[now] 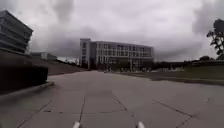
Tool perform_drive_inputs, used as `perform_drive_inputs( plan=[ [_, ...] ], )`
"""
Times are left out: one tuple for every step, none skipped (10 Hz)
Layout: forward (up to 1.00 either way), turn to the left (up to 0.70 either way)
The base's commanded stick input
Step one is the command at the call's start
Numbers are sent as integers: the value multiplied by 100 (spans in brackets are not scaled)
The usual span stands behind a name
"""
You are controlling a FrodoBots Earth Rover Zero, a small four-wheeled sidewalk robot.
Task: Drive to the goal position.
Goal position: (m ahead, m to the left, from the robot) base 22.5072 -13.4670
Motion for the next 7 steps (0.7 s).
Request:
perform_drive_inputs(
  plan=[
    [100,0],
    [100,0],
    [100,0],
    [100,0],
    [100,0],
    [100,0],
    [100,0]
  ],
)
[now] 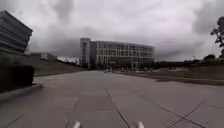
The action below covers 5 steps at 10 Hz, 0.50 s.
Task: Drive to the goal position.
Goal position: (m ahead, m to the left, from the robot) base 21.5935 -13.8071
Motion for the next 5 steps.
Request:
perform_drive_inputs(
  plan=[
    [100,0],
    [100,0],
    [100,0],
    [100,0],
    [100,0]
  ],
)
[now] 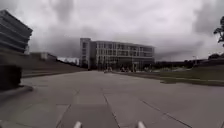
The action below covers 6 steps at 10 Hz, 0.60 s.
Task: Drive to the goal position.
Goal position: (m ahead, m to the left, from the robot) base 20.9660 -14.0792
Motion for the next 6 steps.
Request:
perform_drive_inputs(
  plan=[
    [100,0],
    [100,0],
    [100,0],
    [100,0],
    [100,0],
    [100,0]
  ],
)
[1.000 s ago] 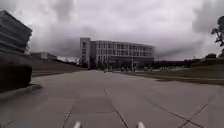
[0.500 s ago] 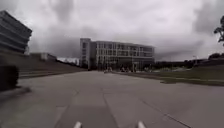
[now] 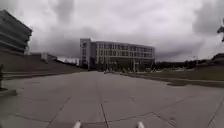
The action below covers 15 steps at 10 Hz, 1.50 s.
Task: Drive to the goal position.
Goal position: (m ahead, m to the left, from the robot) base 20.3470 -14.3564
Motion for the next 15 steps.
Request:
perform_drive_inputs(
  plan=[
    [100,0],
    [100,0],
    [100,0],
    [100,0],
    [100,0],
    [100,0],
    [100,0],
    [100,0],
    [100,0],
    [100,0],
    [100,0],
    [100,0],
    [100,0],
    [100,0],
    [100,0]
  ],
)
